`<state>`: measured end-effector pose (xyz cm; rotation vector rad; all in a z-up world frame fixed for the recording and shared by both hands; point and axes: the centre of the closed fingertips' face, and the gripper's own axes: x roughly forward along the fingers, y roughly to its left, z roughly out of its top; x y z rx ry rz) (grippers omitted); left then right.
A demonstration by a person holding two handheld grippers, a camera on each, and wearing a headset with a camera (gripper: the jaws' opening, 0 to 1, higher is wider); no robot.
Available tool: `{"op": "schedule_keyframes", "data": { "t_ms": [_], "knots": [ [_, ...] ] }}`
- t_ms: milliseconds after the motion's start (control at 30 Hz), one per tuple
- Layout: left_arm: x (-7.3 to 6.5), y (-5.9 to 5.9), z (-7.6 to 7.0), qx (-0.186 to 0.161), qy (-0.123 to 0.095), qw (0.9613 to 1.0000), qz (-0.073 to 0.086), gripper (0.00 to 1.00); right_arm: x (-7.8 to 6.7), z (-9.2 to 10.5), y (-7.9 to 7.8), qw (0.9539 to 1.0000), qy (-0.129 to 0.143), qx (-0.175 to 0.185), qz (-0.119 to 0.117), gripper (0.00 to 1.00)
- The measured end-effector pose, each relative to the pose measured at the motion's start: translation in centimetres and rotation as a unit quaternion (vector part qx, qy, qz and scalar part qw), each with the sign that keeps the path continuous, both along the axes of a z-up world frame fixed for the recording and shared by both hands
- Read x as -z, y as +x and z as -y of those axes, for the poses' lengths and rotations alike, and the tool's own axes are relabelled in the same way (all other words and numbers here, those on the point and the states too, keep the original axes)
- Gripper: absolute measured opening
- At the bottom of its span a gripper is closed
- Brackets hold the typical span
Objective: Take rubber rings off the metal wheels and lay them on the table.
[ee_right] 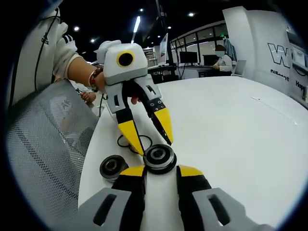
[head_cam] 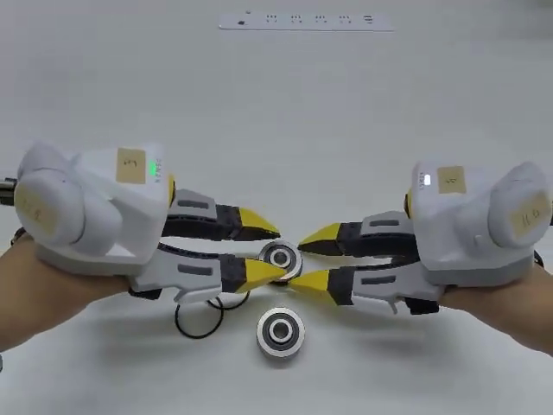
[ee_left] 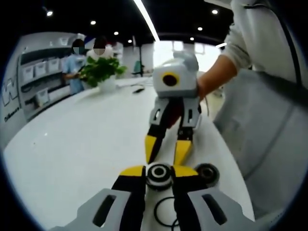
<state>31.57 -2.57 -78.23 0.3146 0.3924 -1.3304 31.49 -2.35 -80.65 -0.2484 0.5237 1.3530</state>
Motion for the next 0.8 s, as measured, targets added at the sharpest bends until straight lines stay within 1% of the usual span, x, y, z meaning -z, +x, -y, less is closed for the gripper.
{"op": "schedule_keyframes", "data": {
  "t_ms": [167, 367, 567, 600, 633, 667, 800],
  "knots": [
    [0.16, -0.07, 0.27, 0.002, -0.007, 0.9999, -0.010, 0.18, -0.05, 0.00, -0.01, 1.0000, -0.002, -0.002, 0.003, 0.20],
    [0.68, -0.10, 0.15, 0.005, 0.006, 0.9999, -0.007, 0.19, -0.05, -0.02, 0.00, 1.0000, 0.002, 0.001, 0.002, 0.19],
    [0.77, 0.02, 0.05, 0.000, 0.003, 1.0000, -0.008, 0.16, -0.10, -0.07, 0.02, 1.0000, 0.002, 0.001, 0.004, 0.19],
    [0.87, 0.27, -0.16, -0.006, 0.009, 0.9999, -0.003, 0.15, -0.10, -0.05, 0.02, 1.0000, 0.002, 0.001, 0.003, 0.19],
    [0.81, 0.15, -0.01, 0.001, 0.007, 1.0000, 0.000, 0.15, -0.13, -0.04, 0.02, 1.0000, 0.003, 0.002, 0.002, 0.19],
    [0.87, 0.19, -0.06, 0.002, 0.011, 0.9999, 0.004, 0.15, -0.14, -0.04, 0.02, 1.0000, 0.003, 0.002, 0.001, 0.19],
    [0.97, 0.24, 0.01, -0.002, 0.008, 1.0000, 0.001, 0.15, -0.09, -0.15, 0.05, 1.0000, 0.003, 0.004, 0.000, 0.21]
  ]
}}
